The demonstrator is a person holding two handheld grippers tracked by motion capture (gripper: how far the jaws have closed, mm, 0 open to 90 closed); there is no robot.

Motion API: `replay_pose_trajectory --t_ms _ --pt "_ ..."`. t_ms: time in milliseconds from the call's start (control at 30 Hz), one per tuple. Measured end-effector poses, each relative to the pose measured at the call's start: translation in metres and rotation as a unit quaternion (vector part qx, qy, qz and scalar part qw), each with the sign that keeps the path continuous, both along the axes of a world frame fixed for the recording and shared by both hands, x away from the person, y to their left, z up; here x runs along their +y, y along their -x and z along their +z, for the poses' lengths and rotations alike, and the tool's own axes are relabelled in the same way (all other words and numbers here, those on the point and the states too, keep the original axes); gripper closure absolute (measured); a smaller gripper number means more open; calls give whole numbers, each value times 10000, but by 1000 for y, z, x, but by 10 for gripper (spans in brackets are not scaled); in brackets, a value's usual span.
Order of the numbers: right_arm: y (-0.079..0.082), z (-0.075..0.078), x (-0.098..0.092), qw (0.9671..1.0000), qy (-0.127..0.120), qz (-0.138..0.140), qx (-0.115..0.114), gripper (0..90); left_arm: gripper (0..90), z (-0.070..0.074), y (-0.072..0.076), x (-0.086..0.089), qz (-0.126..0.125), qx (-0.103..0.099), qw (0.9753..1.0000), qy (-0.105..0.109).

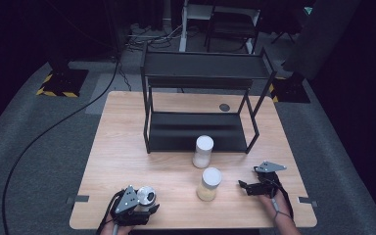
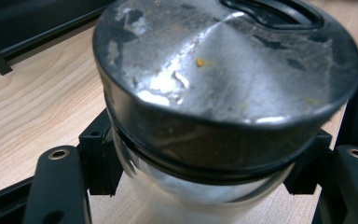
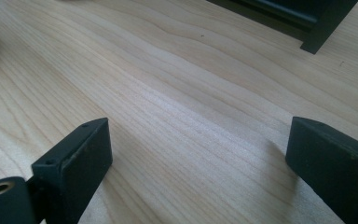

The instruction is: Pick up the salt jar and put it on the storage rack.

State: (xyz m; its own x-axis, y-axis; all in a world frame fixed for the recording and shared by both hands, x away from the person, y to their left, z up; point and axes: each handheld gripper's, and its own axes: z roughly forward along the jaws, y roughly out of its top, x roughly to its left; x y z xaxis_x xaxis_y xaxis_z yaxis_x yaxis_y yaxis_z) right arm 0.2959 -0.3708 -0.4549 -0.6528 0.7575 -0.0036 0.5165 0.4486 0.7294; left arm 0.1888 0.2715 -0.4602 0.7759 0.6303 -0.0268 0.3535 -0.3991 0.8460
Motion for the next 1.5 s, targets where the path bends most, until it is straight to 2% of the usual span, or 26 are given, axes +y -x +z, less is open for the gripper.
replay_pose_trajectory --t_ms 267,600,800,933,1500 --pt "0 0 0 10000 1 -1 -1 65 301 8 -2 -5 24 41 9999 -154" --pt "0 0 0 10000 0 -2 -2 65 301 24 -10 -6 9 13 10000 17" --pt "0 0 0 10000 0 1 -4 66 301 37 -18 -7 -2 59 10000 24" --pt "0 0 0 10000 -2 2 -4 66 302 46 -23 -8 -14 9 10000 5" --pt "0 0 0 10000 -1 1 -5 66 301 71 -49 -14 -45 -27 10000 25"
